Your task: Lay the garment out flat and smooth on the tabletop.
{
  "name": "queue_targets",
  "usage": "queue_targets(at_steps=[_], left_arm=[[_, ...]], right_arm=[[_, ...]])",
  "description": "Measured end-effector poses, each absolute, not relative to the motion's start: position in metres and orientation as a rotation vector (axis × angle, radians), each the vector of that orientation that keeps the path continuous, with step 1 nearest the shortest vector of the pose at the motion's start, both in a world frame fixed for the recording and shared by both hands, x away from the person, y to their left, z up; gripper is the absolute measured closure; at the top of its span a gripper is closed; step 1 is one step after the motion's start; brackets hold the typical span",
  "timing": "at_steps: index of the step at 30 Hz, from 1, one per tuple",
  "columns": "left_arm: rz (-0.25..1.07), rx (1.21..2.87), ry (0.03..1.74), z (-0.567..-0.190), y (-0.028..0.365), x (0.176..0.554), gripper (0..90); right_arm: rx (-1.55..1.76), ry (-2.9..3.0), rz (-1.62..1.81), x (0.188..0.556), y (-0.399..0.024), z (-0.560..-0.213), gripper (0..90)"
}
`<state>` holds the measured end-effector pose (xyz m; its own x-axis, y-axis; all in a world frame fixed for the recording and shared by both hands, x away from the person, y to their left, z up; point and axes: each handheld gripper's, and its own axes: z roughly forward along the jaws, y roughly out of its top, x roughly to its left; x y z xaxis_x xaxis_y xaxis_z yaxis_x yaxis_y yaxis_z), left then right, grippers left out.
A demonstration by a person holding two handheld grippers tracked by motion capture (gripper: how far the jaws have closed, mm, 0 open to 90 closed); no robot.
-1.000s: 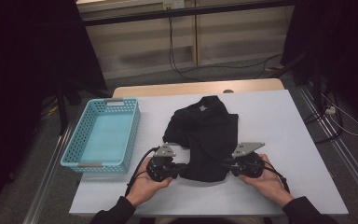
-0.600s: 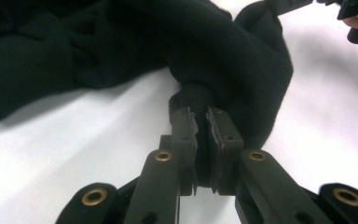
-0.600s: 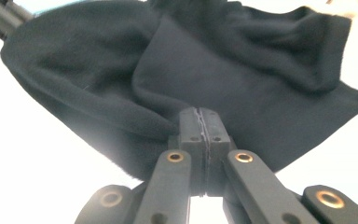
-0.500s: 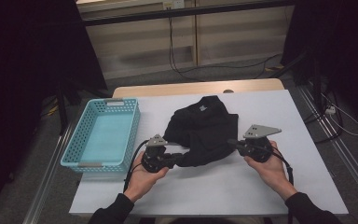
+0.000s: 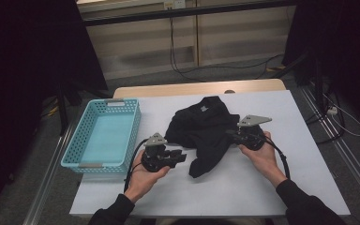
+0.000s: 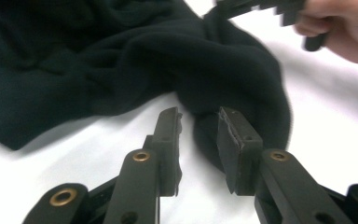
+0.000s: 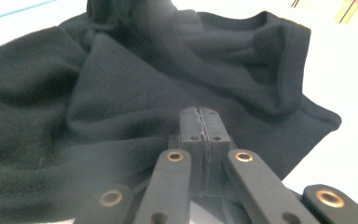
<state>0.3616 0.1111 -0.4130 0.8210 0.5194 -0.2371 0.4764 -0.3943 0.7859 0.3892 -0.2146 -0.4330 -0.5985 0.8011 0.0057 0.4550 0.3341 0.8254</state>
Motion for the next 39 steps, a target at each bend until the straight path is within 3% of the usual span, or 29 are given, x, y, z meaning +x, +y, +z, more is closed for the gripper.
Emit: queue_targets(at_steps=[6, 9, 17, 23, 25, 28, 29, 39], left_arm=[[0.025, 2.108, 0.63, -0.417, 0.093, 0.35, 57.8], [0.02, 2.133, 0.609, -0.421, 0.087, 0.348, 60.2], [0.055, 2.214, 0.541, -0.432, 0.073, 0.34, 51.6], [0.125, 2.245, 0.526, -0.438, 0.064, 0.338, 50.6], [0.176, 2.254, 0.536, -0.442, 0.06, 0.34, 56.7], [0.185, 2.246, 0.57, -0.441, 0.06, 0.347, 81.2], [0.175, 2.236, 0.581, -0.438, 0.062, 0.349, 85.0], [0.161, 2.022, 0.639, -0.39, 0.094, 0.363, 87.2]], right_arm=[[1.101, 2.217, 1.151, 0.388, -0.213, -0.437, 89.7], [1.102, 2.218, 1.149, 0.387, -0.214, -0.438, 89.6], [1.089, 2.208, 1.153, 0.379, -0.219, -0.434, 89.6], [1.085, 2.203, 1.166, 0.376, -0.221, -0.431, 89.3], [1.085, 2.207, 1.167, 0.376, -0.22, -0.431, 89.3], [1.074, 2.208, 1.169, 0.374, -0.219, -0.43, 89.3], [1.069, 2.204, 1.173, 0.374, -0.219, -0.429, 89.3], [1.037, 2.143, 1.25, 0.369, -0.227, -0.404, 89.4]])
